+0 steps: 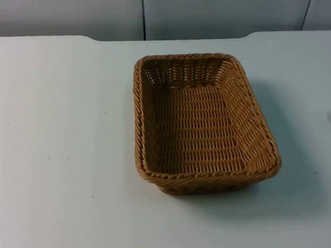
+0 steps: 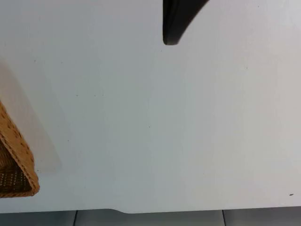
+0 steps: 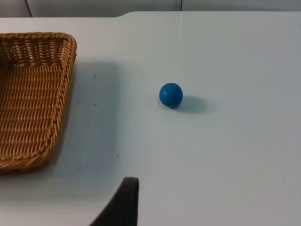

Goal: Pick up the basket with the left hand and place the ball into the basket with the right hand.

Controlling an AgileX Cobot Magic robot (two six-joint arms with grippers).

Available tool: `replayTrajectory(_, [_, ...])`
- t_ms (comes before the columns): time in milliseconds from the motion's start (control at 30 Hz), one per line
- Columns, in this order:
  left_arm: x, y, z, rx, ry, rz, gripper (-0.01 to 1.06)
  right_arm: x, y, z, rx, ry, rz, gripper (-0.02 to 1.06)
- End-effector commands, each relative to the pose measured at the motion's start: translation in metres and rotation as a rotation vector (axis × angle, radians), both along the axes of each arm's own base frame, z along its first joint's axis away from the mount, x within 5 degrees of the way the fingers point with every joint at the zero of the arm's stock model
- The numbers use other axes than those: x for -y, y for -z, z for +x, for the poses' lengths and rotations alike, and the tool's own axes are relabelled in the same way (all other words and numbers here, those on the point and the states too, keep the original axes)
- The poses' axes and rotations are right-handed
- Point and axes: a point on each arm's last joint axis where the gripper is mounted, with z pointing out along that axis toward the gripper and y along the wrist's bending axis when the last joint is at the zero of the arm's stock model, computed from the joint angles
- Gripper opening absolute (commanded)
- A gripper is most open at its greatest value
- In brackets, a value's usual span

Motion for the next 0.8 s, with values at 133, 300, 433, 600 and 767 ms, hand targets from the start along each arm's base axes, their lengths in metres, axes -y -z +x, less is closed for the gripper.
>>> replayTrajectory(133, [-0.0001,-0.0001,-0.0001,0.012,0.03,-0.009,1.05,-0.0001,0.0007,0.0002,0.008,0.006,0.0,1.04])
replayTrajectory(300, [-0.0001,-0.0001,-0.0001,0.012,0.032,-0.009,1.05,-0.0001,0.0007,0.0002,0.008,0.006,0.0,1.04])
replayTrajectory(433, [-0.0001,-0.0001,-0.0001,0.012,0.032,-0.009,1.05,-0.0001,0.0007,0.0002,0.008,0.006,0.0,1.04])
replayTrajectory(600, [-0.0001,-0.0001,-0.0001,0.012,0.032,-0.009,1.05,-0.0001,0.0007,0.0002,0.008,0.006,0.0,1.04])
replayTrajectory(767, [-0.0001,-0.0001,-0.0001,0.012,0.032,-0.009,1.05,-0.0001,0.0007,0.0002,0.008,0.006,0.0,1.04])
